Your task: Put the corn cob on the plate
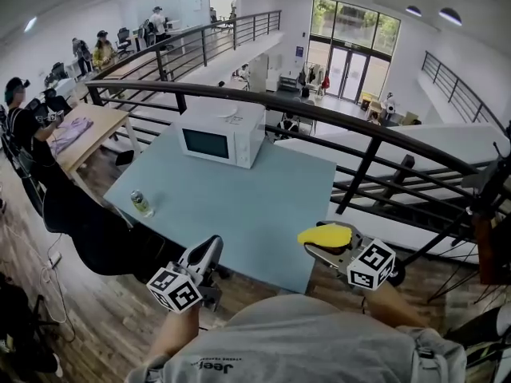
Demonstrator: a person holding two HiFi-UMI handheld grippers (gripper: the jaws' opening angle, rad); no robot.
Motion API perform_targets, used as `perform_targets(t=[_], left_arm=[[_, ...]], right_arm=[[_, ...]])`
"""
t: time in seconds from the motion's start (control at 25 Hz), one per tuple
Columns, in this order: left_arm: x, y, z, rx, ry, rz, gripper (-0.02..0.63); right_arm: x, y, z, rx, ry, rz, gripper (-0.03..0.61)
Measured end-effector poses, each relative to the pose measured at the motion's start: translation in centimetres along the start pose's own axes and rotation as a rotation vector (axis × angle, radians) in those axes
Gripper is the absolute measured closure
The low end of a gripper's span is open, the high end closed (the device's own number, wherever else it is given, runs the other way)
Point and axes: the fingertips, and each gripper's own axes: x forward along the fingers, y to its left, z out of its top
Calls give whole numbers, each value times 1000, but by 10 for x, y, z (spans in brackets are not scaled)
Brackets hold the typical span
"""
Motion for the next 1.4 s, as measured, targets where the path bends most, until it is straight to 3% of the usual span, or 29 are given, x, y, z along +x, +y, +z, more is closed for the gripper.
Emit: perform_targets(t=[0.36,0.56,1.0,1.2,1.4], left_arm=[[28,7,3,8,6,40,594],[64,5,-7,24,17,79,594],[168,-35,-14,89,-32,285,594],[188,-43,-14,139,-32,391,594],[189,-41,-21,134,-33,490,594]], right_arm=[[6,-32,1,2,-7,42,322],[3,-77,-14,23,-17,77,322],[-4,-215,-20,-8,-77,280,324],[10,-250,-28,19,-98,370,322],[21,-269,-28,22,-129,434,324]])
